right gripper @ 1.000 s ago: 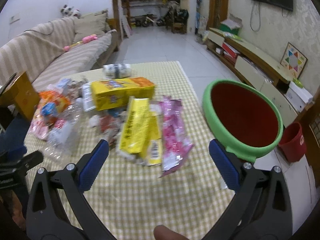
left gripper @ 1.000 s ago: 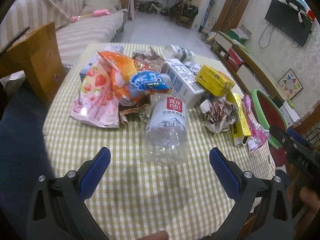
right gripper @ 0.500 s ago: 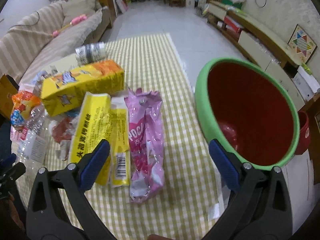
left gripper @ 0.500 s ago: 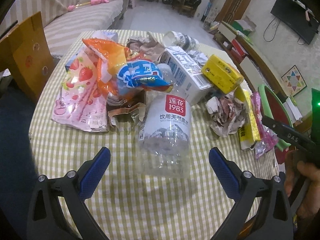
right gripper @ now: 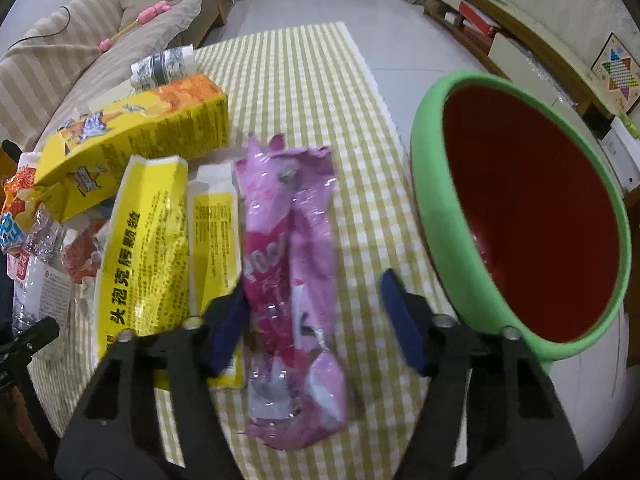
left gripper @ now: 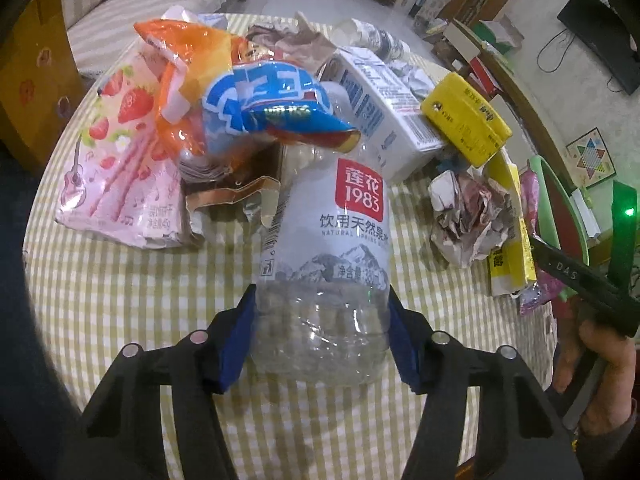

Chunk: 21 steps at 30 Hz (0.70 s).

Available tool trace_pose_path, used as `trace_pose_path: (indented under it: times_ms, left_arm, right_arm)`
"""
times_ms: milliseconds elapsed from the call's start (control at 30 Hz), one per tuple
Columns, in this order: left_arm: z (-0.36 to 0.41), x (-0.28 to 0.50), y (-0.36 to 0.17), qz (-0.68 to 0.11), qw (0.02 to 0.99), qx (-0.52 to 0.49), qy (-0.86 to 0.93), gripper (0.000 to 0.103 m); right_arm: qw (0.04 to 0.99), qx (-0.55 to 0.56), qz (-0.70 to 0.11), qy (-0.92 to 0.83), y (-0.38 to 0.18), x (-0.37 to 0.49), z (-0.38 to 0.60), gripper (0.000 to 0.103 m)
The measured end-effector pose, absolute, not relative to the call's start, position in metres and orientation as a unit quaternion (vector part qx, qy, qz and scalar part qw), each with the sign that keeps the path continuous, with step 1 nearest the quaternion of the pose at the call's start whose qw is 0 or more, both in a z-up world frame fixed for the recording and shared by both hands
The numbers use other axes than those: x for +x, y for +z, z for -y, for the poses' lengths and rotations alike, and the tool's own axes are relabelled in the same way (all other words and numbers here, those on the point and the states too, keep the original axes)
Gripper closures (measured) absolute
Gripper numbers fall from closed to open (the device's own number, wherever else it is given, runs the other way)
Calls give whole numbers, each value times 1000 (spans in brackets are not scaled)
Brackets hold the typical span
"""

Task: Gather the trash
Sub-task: 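Grasp the clear water bottle with the left tool while the right tool grasps the pink wrapper, then carry the pink wrapper over the green bin and open the right tool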

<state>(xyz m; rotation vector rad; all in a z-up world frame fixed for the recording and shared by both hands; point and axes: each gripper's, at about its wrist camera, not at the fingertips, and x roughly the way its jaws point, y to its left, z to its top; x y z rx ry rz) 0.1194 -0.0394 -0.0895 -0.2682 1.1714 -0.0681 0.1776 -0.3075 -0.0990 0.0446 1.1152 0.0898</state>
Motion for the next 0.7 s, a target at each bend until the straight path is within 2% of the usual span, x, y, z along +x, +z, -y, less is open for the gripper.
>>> trace_pose_path:
  times_ms: [67, 133, 700]
  left_arm:
    - [42, 121, -90, -550, 826, -122, -34, 46]
    - [42, 122, -91, -548, 827, -121, -37, 46]
    - [37, 87, -43, -506, 854, -109, -50, 47]
  right_arm:
    - [849, 19, -527, 41, -99, 177, 308, 61]
    - [849, 27, -526, 41, -98, 175, 312, 66]
    - [874, 27, -483, 54, -54, 153, 312, 74]
